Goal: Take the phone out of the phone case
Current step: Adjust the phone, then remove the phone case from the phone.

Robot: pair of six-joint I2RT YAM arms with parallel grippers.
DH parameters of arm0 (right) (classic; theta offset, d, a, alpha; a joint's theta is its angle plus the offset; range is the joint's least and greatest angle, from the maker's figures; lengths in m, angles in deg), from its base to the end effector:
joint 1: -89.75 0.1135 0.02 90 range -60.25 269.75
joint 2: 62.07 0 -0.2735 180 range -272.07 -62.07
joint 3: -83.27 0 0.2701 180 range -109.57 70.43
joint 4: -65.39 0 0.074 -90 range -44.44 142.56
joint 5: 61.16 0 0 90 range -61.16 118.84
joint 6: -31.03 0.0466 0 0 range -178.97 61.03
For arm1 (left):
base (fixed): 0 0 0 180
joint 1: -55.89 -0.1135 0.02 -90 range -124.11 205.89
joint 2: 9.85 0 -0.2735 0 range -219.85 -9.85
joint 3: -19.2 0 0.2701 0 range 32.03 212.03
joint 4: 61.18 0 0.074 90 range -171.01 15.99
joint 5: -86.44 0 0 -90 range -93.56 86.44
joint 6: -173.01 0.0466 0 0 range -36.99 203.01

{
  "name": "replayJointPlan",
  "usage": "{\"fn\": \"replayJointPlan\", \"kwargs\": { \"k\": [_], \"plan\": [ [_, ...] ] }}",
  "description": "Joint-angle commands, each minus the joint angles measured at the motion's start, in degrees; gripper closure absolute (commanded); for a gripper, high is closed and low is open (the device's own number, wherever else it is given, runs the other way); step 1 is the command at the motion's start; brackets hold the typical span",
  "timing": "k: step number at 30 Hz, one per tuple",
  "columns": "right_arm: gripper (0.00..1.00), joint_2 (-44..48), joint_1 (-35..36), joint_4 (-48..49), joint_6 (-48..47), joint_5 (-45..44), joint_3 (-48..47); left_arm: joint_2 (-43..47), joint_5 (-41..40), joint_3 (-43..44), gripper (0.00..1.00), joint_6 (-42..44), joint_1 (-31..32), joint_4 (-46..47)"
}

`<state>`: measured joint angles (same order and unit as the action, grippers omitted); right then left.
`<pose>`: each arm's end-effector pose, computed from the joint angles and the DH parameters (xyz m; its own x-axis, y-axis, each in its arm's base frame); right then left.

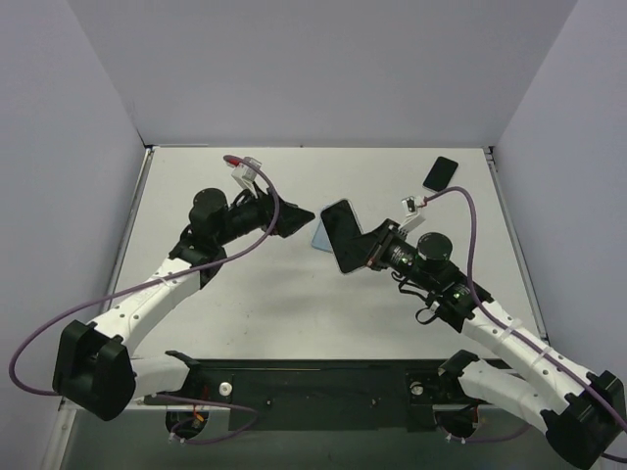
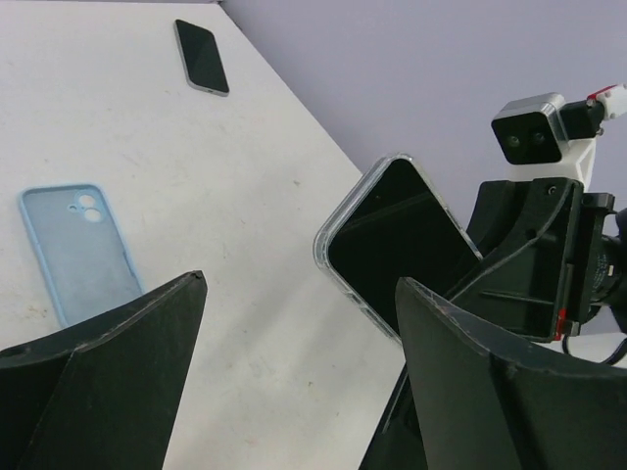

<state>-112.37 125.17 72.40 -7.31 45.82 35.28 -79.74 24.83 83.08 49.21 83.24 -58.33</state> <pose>0.1823 0.1463 0.3228 -0.5794 0.5085 -0.6370 -0.5434 0.3416 0.7669 0.2646 -0.1618 0.3357 -0.5001 -0.2923 -0.8151 0.6590 0.4822 -0.5772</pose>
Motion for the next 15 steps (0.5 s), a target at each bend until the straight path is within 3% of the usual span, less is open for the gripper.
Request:
{"fn": "replayJointPlan", "kwargs": {
  "k": [1,4,8,11,15],
  "plan": [
    [1.0,-2.7,1.9,18.8,5.9,-3.9,-1.1,-3.8,7.5,-3.7,0.11,-18.5,-2.6,21.8],
    [1.0,-5.1,2.7,21.7,6.4,-3.7,-1.3,-9.5,14.3,-6.8,0.17,-32.2,-4.0,47.3],
    [1.0,-6.8,3.3,23.9,6.9,-4.0,-1.2,-18.1,17.2,-7.0,0.29,-49.0,-4.6,70.9],
    [1.0,-8.2,3.9,25.6,7.3,-3.0,-1.9,-21.6,18.5,-5.4,0.38,-54.0,-4.6,75.9],
    [1.0,-10.6,5.3,27.7,7.3,-3.1,-2.5,-20.5,18.8,-5.8,0.48,-51.3,-4.4,73.3]
  ]
}}
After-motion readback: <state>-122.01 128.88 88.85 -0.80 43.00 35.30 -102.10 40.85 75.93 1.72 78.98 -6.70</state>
